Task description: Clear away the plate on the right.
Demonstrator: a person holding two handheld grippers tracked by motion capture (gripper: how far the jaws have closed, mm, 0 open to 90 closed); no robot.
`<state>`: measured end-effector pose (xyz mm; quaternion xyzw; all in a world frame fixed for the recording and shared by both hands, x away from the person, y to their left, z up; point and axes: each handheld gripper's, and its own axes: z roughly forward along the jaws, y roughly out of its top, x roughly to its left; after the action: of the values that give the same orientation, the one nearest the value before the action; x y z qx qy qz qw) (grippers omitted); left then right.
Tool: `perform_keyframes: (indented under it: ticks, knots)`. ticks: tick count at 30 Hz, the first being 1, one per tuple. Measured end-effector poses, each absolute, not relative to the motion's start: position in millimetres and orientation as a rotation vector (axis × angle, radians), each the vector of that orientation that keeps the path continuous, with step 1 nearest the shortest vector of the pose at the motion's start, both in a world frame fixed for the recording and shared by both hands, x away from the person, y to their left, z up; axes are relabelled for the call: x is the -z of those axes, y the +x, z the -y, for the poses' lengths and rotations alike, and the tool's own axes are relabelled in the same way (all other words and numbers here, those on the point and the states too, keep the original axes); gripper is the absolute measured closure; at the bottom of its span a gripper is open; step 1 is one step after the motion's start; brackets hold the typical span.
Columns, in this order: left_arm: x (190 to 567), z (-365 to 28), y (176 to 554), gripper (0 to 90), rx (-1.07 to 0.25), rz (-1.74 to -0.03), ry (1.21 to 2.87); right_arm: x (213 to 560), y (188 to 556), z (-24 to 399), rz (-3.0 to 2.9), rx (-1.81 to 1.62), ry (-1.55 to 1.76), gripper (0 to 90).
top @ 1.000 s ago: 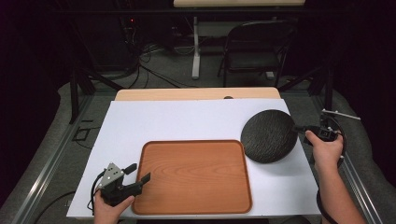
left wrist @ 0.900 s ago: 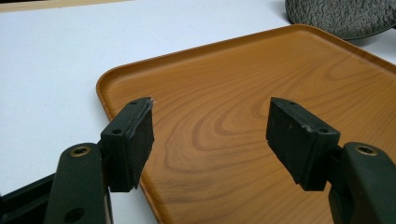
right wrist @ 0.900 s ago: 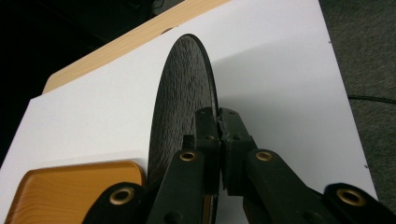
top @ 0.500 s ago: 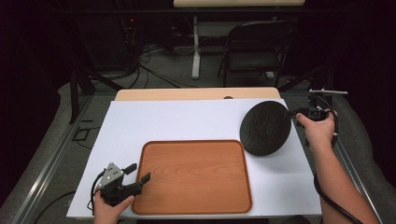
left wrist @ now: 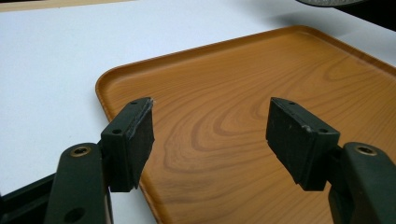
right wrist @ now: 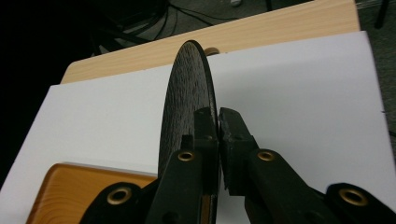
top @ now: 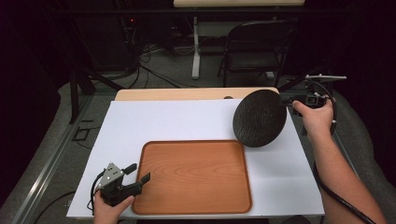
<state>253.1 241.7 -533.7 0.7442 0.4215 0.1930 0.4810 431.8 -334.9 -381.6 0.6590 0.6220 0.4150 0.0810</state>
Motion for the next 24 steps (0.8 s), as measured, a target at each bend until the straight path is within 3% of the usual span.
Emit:
perform_keyframes:
  ticks: [24]
  knots:
    - [534, -242, 253, 32.4, -0.468, -1.025, 1.809, 370, 407, 226, -2.299, -1.324, 1.701, 85.5]
